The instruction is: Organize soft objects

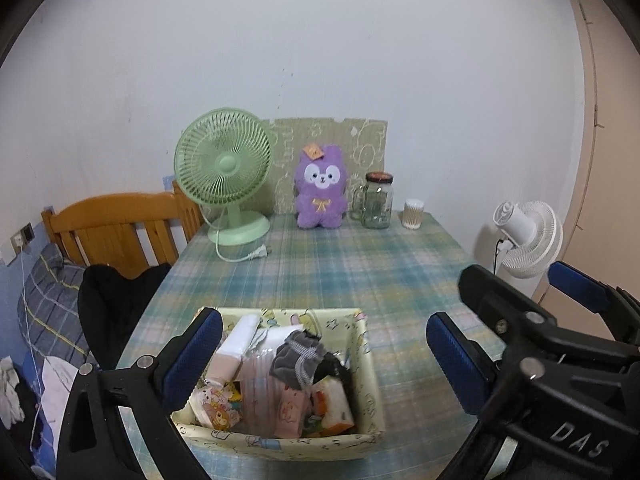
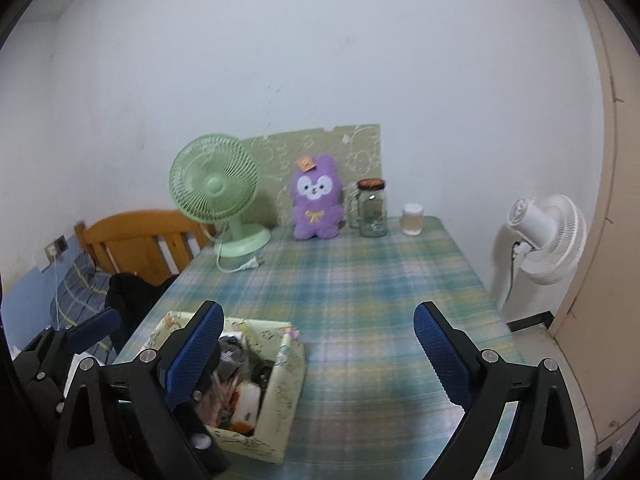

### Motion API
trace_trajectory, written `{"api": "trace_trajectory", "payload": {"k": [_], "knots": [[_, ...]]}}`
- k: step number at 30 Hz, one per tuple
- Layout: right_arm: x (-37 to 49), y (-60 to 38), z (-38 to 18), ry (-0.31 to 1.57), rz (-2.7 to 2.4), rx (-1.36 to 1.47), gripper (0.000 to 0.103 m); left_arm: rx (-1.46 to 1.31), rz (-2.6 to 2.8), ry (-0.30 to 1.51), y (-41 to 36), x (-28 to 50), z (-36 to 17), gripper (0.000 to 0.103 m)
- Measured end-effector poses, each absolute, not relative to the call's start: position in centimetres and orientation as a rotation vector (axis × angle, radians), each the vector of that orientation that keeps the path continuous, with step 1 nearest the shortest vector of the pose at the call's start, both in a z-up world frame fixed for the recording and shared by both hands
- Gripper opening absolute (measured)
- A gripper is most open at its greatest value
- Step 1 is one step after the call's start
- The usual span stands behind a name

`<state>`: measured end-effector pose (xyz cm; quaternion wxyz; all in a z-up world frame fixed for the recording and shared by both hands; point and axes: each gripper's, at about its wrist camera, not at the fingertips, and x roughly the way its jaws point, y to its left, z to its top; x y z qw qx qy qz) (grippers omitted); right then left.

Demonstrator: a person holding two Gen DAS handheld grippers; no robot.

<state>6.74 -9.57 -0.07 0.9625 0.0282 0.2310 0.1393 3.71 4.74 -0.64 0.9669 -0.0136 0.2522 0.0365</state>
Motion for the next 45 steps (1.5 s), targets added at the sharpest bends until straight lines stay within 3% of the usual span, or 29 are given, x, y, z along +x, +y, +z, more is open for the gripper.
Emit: {"api": "trace_trajectory", "payload": {"k": [20, 45], "knots": [[2.7, -17.2, 2.3, 0.365, 0.156, 0.085, 0.103, 0.001, 0.045, 0.423, 0.0, 0.9, 1.7, 0.103], [1.6, -17.3, 2.9, 0.348, 0.169, 0.087, 0.103, -0.035, 0.093, 0.402, 0.8, -0.3, 2.1, 0.103]]}}
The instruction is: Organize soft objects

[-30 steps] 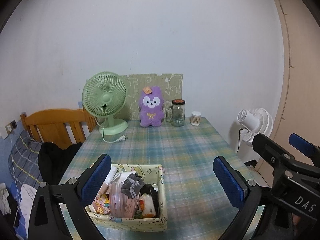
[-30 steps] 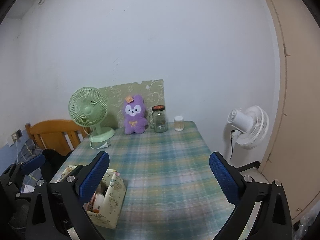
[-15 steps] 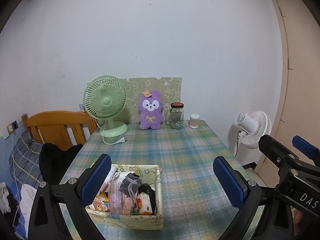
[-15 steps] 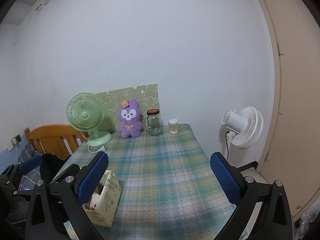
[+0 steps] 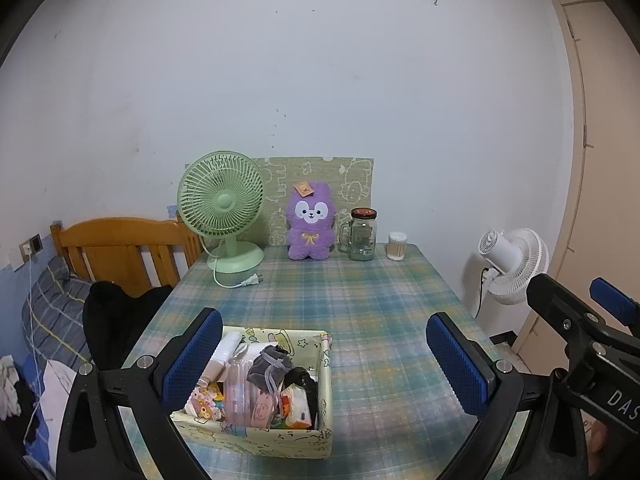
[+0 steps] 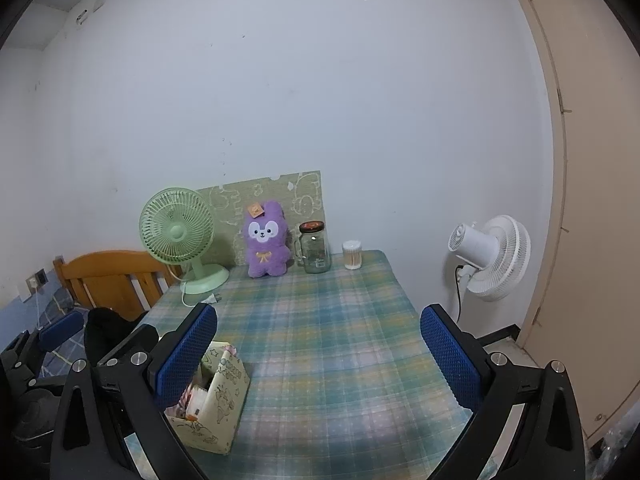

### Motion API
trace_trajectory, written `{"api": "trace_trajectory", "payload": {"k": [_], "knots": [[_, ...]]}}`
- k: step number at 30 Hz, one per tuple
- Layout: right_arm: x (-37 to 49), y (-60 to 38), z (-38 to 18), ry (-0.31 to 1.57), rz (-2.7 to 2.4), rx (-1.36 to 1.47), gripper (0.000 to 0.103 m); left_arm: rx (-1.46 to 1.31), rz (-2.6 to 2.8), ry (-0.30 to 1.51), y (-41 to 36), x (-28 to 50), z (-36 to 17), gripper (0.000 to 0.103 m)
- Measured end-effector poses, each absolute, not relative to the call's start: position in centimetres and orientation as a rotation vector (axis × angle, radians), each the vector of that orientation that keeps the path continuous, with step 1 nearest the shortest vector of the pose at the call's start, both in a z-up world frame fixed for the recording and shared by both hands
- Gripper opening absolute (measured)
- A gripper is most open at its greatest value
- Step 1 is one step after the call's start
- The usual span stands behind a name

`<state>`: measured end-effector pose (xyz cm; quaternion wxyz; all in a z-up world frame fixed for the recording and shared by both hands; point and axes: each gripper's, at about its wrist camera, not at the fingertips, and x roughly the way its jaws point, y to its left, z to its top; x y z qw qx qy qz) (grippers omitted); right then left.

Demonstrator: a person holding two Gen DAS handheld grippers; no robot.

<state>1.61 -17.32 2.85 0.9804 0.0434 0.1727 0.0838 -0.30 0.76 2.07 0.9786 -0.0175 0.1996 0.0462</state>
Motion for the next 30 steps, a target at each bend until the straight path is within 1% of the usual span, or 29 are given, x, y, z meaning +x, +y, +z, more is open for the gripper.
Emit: {"api": "trace_trajectory", "payload": {"k": [30], "knots": [[2.1, -17.44, 2.41, 0.362, 0.145, 0.075, 0.103, -0.046, 0.107, 0.406, 1.54, 0.08, 1.78, 0.103]]}}
